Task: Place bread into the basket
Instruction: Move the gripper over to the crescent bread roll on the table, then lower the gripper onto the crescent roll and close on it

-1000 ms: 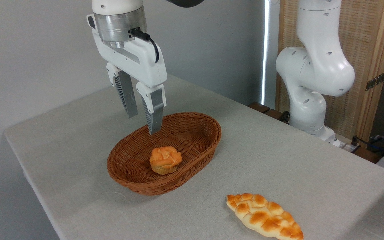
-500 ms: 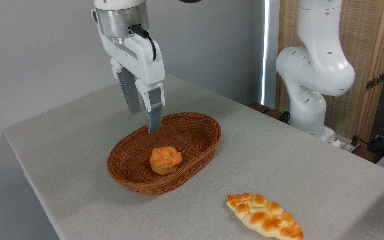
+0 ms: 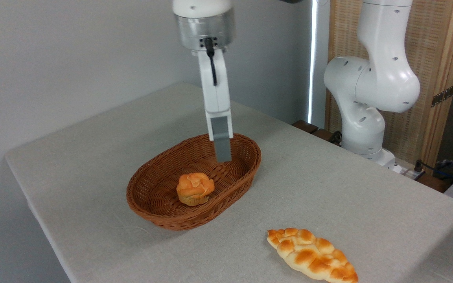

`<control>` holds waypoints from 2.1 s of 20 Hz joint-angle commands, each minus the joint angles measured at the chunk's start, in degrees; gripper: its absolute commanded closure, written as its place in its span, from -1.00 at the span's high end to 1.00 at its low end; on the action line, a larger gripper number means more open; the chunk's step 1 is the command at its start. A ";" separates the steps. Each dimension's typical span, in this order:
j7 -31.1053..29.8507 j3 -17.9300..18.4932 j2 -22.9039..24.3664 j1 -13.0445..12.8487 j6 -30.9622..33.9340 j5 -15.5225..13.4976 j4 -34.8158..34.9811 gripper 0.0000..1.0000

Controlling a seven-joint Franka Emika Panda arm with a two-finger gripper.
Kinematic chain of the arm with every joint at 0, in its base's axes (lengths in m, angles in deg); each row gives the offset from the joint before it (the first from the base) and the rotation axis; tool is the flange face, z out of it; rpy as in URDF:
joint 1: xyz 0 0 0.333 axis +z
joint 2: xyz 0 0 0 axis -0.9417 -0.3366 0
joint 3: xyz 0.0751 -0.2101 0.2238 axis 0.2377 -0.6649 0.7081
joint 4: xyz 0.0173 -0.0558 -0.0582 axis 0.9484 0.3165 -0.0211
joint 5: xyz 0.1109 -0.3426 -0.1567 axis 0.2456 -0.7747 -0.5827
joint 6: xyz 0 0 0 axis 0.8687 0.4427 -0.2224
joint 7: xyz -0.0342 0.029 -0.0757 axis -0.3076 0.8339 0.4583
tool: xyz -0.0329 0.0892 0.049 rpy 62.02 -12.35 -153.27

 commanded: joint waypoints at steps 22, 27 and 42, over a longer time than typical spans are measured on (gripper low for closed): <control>33.82 8.16 5.01 -0.18 -17.33 13.82 19.42 1.00; 33.82 8.24 4.74 -0.18 -23.31 19.27 24.60 1.00; 34.09 10.61 2.11 -0.18 -30.44 23.92 27.24 1.00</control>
